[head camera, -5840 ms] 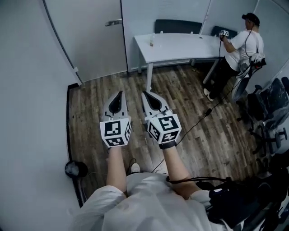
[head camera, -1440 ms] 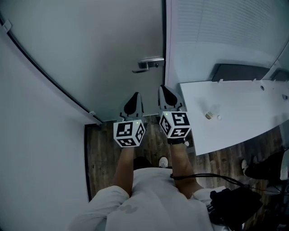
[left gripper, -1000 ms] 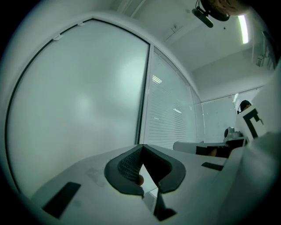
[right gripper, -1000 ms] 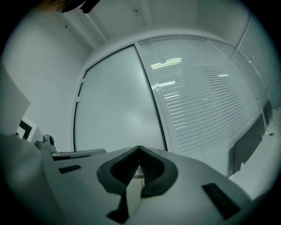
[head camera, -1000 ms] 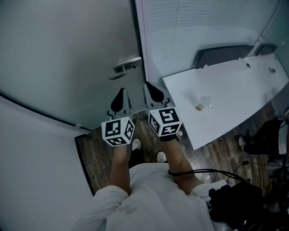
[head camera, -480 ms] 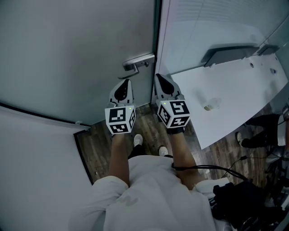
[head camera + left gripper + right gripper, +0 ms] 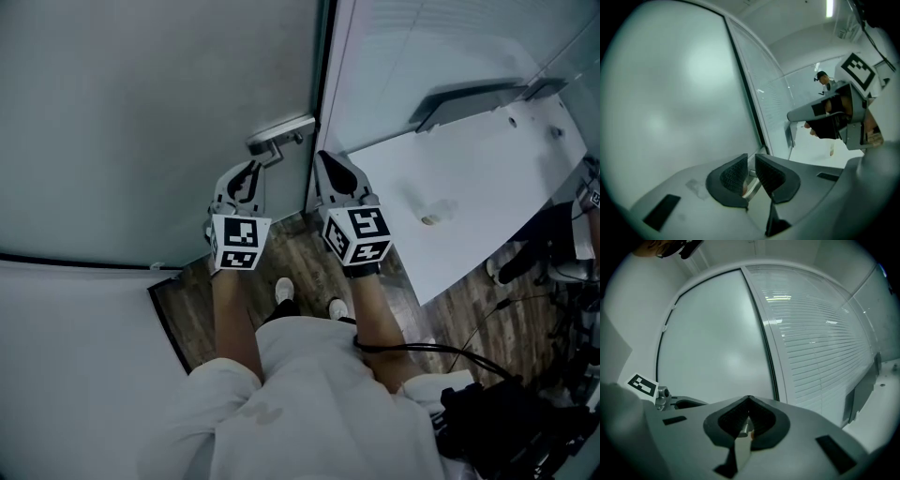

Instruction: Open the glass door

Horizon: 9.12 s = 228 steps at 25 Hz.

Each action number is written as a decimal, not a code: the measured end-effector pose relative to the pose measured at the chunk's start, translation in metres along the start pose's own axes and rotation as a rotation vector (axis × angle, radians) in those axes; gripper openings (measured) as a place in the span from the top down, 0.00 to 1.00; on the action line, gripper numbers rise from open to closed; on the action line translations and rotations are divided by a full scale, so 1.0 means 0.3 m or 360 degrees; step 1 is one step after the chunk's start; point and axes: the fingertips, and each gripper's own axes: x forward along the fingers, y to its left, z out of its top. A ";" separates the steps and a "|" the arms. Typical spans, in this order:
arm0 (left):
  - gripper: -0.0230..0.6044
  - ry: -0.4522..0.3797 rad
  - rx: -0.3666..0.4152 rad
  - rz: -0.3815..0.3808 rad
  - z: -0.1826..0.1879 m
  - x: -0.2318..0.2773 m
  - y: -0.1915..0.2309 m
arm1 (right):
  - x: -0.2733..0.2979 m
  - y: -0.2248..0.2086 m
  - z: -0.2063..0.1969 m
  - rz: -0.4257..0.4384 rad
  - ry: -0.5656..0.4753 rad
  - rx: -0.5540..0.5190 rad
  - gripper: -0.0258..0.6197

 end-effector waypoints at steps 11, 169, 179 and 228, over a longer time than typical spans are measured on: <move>0.71 0.0076 0.0272 -0.0150 -0.112 0.098 -0.016 | 0.040 -0.065 -0.075 -0.0088 0.0059 0.0037 0.96; 0.81 0.0835 0.1438 -0.0251 -0.532 -0.076 -0.371 | -0.783 -0.065 -0.007 -0.0089 -0.0060 0.0133 0.96; 0.81 0.0723 0.1485 -0.0331 -0.550 -0.192 -0.465 | -0.961 0.018 -0.075 -0.0290 -0.0059 0.0131 0.96; 0.81 0.0822 0.1429 -0.0345 -0.639 -0.847 -0.709 | -1.562 0.320 -0.291 -0.0089 0.0055 0.0303 0.96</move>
